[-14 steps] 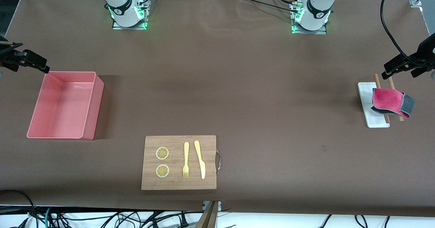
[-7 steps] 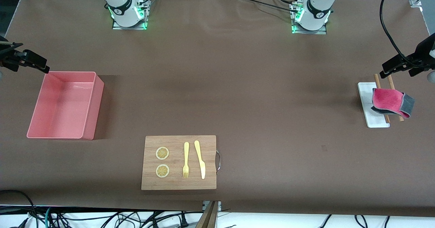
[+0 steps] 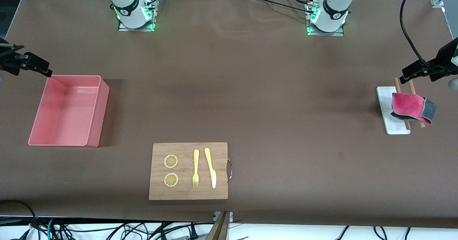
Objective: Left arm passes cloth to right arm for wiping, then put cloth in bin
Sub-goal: 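Close the left gripper on the pink-and-grey cloth hanging on the pegs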
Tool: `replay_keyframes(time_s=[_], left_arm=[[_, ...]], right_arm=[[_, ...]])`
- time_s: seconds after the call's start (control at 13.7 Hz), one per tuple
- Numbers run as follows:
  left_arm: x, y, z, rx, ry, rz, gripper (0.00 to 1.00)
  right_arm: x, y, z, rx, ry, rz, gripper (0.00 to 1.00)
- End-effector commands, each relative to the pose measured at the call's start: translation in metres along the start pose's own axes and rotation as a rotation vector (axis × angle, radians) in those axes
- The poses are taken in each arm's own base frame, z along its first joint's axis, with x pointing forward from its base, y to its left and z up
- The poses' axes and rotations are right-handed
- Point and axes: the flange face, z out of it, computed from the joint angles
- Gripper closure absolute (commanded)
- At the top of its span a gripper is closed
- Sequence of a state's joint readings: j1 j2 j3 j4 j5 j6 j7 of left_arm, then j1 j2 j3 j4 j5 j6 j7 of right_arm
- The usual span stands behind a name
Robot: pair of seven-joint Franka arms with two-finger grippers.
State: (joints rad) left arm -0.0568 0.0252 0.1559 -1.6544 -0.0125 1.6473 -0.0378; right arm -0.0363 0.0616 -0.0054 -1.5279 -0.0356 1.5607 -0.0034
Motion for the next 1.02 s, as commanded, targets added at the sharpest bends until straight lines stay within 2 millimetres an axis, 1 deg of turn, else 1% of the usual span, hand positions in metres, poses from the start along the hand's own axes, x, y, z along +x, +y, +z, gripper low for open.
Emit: replay_keyframes(time_s=[0.0,0.15,0.29,0.37,0.51,0.58,0.66,0.73,0.8,0.88,0.95], left_arm=[[0.024,-0.04,0.049,0.036,-0.083,-0.04,0.0],[0.05,-0.059,0.098,0.092,-0.159,-0.02,0.0],[0.077,-0.085,0.131,0.131,-0.203,0.054,0.0],[0.084,-0.095,0.14,0.13,-0.214,0.068,0.0],[0.089,-0.122,0.16,0.118,-0.235,0.081,0.0],[0.094,-0.139,0.166,0.117,-0.217,0.103,0.0],[0.098,-0.151,0.174,0.112,-0.204,0.145,0.0],[0.101,-0.169,0.18,0.109,-0.184,0.164,0.0],[0.103,-0.18,0.187,0.107,-0.176,0.176,0.0],[0.103,-0.186,0.192,0.099,-0.177,0.182,0.0],[0.104,-0.192,0.199,0.095,-0.179,0.179,0.0]], right_arm=[[0.004,0.003,-0.005,0.0,0.007,-0.012,0.0],[0.004,0.003,-0.005,0.0,0.009,-0.012,0.0],[0.004,0.002,-0.005,0.0,0.009,-0.013,0.0],[0.004,0.001,-0.005,0.0,0.007,-0.015,0.0],[0.005,-0.001,-0.003,-0.001,0.004,-0.015,0.0],[0.005,-0.002,-0.003,-0.001,0.003,-0.016,0.0],[0.007,-0.003,0.001,-0.001,-0.002,-0.012,0.0],[0.012,-0.003,0.011,-0.003,-0.021,-0.022,0.0],[0.013,-0.004,0.012,-0.006,-0.02,-0.025,0.0],[0.016,-0.007,0.02,-0.009,-0.032,-0.03,0.0],[0.027,-0.012,0.042,-0.013,-0.067,-0.039,0.0]])
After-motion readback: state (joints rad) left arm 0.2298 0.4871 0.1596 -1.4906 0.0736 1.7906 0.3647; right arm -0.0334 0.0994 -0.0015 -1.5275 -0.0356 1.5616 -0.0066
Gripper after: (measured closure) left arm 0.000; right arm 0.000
